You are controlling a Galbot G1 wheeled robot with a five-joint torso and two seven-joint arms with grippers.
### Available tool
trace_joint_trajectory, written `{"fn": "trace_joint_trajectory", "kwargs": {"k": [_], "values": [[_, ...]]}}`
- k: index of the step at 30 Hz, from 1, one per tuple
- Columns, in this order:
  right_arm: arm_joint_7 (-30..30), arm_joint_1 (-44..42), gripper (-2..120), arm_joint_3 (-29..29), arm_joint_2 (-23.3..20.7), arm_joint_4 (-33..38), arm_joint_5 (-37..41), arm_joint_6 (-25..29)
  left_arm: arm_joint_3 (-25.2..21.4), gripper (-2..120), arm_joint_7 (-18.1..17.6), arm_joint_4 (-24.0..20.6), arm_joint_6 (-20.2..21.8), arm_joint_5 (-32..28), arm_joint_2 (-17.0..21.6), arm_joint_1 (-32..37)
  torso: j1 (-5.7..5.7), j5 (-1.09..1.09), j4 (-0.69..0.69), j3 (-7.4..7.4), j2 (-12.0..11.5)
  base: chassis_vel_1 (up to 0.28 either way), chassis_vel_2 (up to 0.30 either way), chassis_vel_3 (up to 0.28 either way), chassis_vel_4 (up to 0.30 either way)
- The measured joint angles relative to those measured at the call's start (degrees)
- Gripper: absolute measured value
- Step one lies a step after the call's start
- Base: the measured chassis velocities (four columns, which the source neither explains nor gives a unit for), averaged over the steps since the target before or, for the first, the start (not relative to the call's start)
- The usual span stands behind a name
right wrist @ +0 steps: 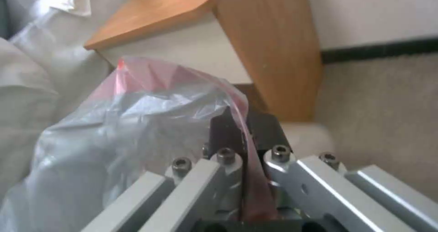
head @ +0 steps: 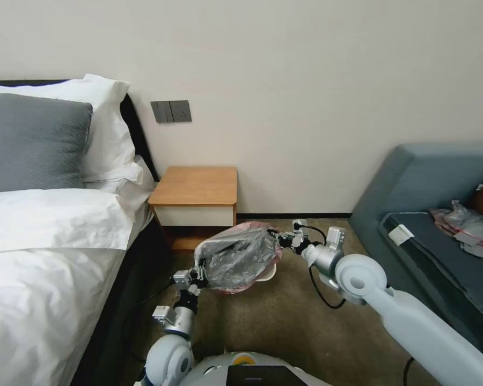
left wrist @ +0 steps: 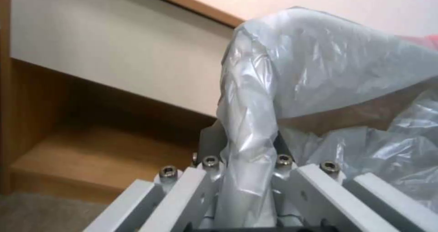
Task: Pick up the garbage bag from the table and place it over the trash can.
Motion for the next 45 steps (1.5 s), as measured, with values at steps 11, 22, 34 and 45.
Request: {"fn": "trace_joint_trajectory", "kwargs": {"k": [11,22,34,45], "values": [[-0.31,-3.52,3,5.59,0.18,0.8,8.62,-1.44,-3.73,4,2.7,-0.28,-0.32,-7.45,0.0,-0.2,0.0,-0.01,0.0,0.0,0.0,0.0,0.0,0.0,0.0],[1.43,-5.48,43,4.81,1.78,3.01,5.43,-1.34,-5.23,4,2.26,-0.37,0.77,-10.0,-0.13,-1.01,0.0,0.0,0.01,0.0,0.01,0.0,0.0,0.0,0.0],[5.65,-8.5,91,3.03,3.9,5.55,-0.11,-0.68,-7.13,4,0.36,-0.34,2.32,-10.74,0.69,-3.81,0.0,-0.01,0.01,0.0,0.01,0.0,0.0,0.0,0.0],[7.33,-9.94,100,1.91,7.83,2.0,-7.38,-0.58,-6.46,4,-3.43,-2.48,4.94,-10.31,0.98,-4.29,0.0,0.0,0.03,0.0,0.01,0.0,0.0,0.0,0.0]]}}
